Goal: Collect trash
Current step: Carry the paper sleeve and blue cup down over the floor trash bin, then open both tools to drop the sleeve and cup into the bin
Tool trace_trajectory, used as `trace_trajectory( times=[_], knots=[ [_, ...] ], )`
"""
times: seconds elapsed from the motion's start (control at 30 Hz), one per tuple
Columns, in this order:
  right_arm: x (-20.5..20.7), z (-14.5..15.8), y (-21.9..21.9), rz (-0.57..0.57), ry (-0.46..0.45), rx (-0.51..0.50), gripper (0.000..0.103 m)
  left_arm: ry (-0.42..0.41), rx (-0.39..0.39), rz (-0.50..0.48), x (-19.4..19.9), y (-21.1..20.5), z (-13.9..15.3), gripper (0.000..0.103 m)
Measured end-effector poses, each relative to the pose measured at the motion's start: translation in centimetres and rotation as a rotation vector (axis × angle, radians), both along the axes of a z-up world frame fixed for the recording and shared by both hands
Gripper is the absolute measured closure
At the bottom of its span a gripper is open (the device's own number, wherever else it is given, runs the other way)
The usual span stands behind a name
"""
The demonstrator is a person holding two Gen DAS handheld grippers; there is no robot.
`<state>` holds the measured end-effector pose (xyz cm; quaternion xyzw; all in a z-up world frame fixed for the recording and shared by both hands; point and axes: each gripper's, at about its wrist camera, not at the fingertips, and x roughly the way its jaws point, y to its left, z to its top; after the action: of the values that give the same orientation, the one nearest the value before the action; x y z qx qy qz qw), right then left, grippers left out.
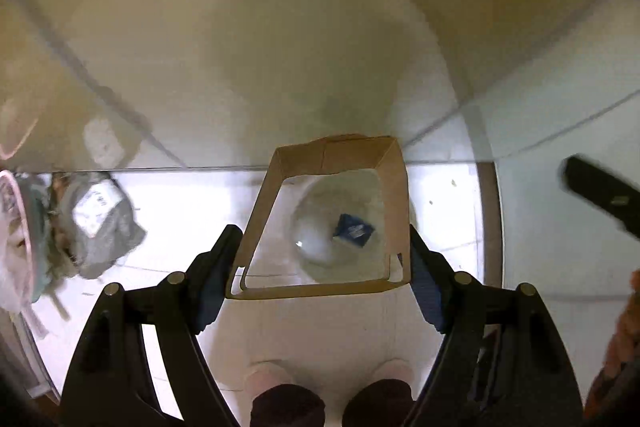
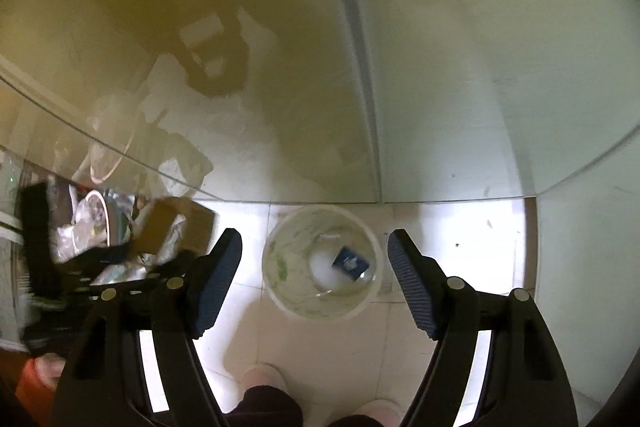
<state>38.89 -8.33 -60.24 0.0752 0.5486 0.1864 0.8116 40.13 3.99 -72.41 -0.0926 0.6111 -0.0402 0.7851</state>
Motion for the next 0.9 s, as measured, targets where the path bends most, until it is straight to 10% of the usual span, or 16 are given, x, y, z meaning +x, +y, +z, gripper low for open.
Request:
trace_trajectory(
  times=[0.27, 0.43, 0.63, 0.9],
  knots=[
    [-1.3, 1.6, -2.8, -0.037, -0.054, 0.014, 0.028, 0.091, -0.171, -0.070, 2.2, -3.9, -4.9, 0.024],
    [-1.9, 3.1, -3.4, -0.070, -0.077, 0.017, 0.028, 0.069, -0.084, -0.068, 1.8, -3.5, -3.7, 0.024],
    [-2.4, 8.1, -3.6, -0.085, -0.077, 0.027, 0.028, -0.021, 0.014, -0.052, 0.0, -1.5, 5.4, 0.025],
    [-4.6, 22.0, -3.1, -0.066, -0.145, 0.009, 0.028, -0.152, 0.066, -0.018, -2.7, 1.1, 22.4, 0.024]
  ],
)
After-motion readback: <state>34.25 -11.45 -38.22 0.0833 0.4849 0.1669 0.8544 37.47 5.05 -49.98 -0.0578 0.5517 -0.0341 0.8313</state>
